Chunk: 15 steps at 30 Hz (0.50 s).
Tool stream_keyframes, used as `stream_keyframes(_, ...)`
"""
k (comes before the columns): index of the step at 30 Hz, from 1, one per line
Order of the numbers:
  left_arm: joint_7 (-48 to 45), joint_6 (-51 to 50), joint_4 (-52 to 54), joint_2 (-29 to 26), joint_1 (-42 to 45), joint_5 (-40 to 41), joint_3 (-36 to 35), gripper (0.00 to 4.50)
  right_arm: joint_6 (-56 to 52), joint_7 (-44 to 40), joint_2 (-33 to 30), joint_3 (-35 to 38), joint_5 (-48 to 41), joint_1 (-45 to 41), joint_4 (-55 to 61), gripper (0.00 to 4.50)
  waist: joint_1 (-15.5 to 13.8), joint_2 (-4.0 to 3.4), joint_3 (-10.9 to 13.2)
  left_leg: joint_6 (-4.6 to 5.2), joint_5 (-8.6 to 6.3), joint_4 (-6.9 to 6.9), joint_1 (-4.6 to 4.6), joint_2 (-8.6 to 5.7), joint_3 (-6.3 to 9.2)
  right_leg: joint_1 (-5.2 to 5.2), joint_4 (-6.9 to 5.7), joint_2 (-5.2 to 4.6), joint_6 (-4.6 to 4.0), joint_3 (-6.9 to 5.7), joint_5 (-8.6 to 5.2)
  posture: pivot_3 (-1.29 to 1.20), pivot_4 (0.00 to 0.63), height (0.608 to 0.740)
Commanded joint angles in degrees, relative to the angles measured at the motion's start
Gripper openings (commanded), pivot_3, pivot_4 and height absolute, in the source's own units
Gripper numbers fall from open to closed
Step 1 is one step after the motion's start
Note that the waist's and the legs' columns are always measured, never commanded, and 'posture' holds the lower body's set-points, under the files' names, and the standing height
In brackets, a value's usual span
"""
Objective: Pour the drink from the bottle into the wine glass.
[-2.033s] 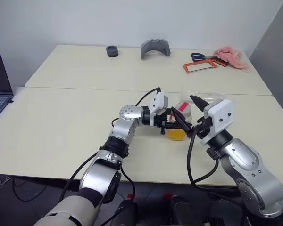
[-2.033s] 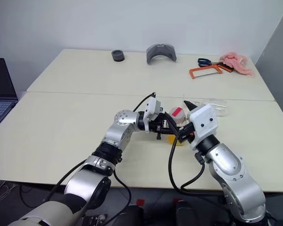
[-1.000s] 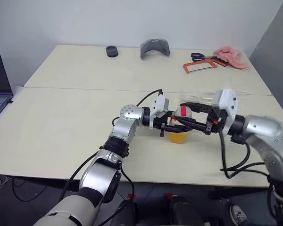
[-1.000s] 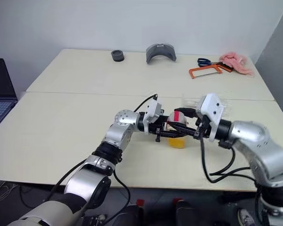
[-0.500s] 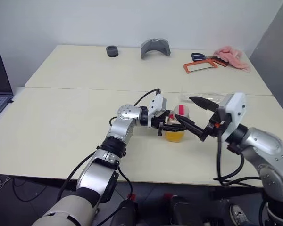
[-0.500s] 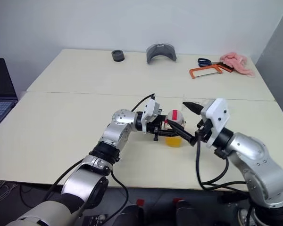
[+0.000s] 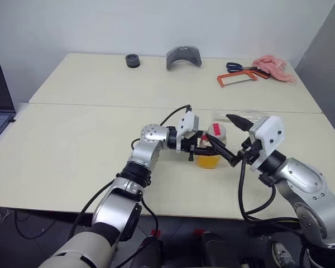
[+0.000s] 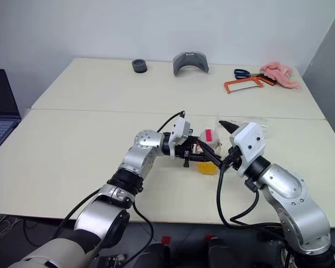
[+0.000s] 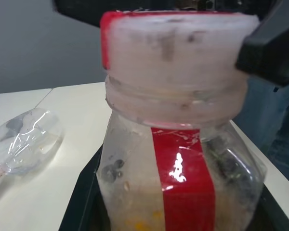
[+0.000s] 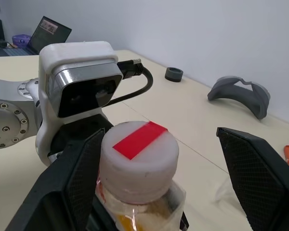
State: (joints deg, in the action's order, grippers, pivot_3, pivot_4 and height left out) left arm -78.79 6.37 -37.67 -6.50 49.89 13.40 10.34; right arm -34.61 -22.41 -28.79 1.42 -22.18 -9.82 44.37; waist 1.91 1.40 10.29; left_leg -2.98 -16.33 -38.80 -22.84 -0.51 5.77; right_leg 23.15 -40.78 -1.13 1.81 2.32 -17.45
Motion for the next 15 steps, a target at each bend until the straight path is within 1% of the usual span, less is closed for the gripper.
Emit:
stream_keyframes(1, -0.25, 0.74, 1.56, 0.2, 1.04, 0.95, -0.71, 1.66, 0.14, 1.16, -0.42, 4.55, -0.36, 1.4, 2.13, 3.95, 0.0, 0.0, 0.0, 0.0, 0.0, 0.0, 0.0, 0.0, 0.01, 0.0, 0.0, 0.0, 0.0, -0.01, 0.0, 0.0, 0.15, 0.74)
stream_keyframes(15, -0.1, 1.01, 1.16, 0.18, 1.15, 0.97, -0.7, 1.66, -1.61, 0.46, -1.18, 5.86, -4.18, 3.02, 4.2, 3.95, 0.0, 0.0, 0.0, 0.0, 0.0, 0.0, 0.0, 0.0, -0.01, 0.0, 0.0, 0.02, 0.0, 0.0, 0.0, 0.0, 0.15, 0.74)
